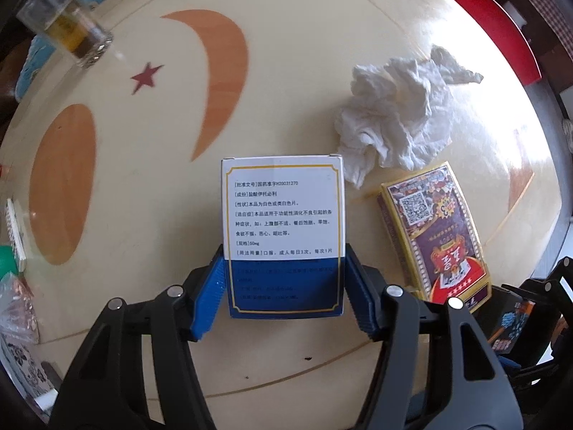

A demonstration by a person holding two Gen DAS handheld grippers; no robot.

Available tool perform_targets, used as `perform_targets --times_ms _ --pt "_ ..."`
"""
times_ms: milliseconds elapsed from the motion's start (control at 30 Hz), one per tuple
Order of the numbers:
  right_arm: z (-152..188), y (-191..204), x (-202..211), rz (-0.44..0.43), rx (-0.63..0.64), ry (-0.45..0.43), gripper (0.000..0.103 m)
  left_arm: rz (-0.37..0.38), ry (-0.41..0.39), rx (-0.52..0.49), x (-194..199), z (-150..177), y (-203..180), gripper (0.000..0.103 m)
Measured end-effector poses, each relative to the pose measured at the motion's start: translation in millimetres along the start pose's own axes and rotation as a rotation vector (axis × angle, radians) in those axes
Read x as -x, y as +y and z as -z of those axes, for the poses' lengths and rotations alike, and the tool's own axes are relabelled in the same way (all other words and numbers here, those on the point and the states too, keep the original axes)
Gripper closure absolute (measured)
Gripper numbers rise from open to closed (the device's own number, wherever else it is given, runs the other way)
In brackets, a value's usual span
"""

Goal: Collect trash
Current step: 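Grasp the blue-and-white medicine box with the left tool while the right tool grasps the black-and-orange box, then carry the medicine box and black-and-orange box with both tools down over the pink bin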

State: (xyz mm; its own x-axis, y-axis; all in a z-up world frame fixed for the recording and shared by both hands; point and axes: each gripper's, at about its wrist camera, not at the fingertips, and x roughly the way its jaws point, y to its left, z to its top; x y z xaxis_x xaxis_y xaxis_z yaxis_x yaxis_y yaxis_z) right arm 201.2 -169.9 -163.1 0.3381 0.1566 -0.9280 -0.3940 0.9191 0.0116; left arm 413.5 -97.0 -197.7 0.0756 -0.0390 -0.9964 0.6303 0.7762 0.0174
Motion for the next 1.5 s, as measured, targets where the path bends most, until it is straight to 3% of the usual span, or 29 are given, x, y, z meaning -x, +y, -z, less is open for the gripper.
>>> perform_targets --times_ms 333,433,733,1067,1500 --pt "7.8 -10.6 13.8 0.018 -0.055 -0.008 0.051 -0.02 -0.032 0.046 30.2 26.2 8.4 0.042" --pt "6.9 -18.9 24.1 0.047 -0.102 -0.031 0.051 -0.036 -0.055 0.049 47.3 48.5 4.6 0.042" --pt "6.5 -7.4 71.9 0.1 -0.152 -0.117 0.051 -0.082 -0.175 0.046 117.6 116.3 -32.9 0.042" --pt "20.0 26.6 137.0 0.096 -0.157 -0.238 0.051 -0.112 -0.323 -0.018 175.3 187.2 -84.8 0.042" --pt "63.3 62.7 188.1 0.113 -0.179 -0.298 0.051 -0.087 -0.374 -0.072 188.0 252.2 -132.3 0.042"
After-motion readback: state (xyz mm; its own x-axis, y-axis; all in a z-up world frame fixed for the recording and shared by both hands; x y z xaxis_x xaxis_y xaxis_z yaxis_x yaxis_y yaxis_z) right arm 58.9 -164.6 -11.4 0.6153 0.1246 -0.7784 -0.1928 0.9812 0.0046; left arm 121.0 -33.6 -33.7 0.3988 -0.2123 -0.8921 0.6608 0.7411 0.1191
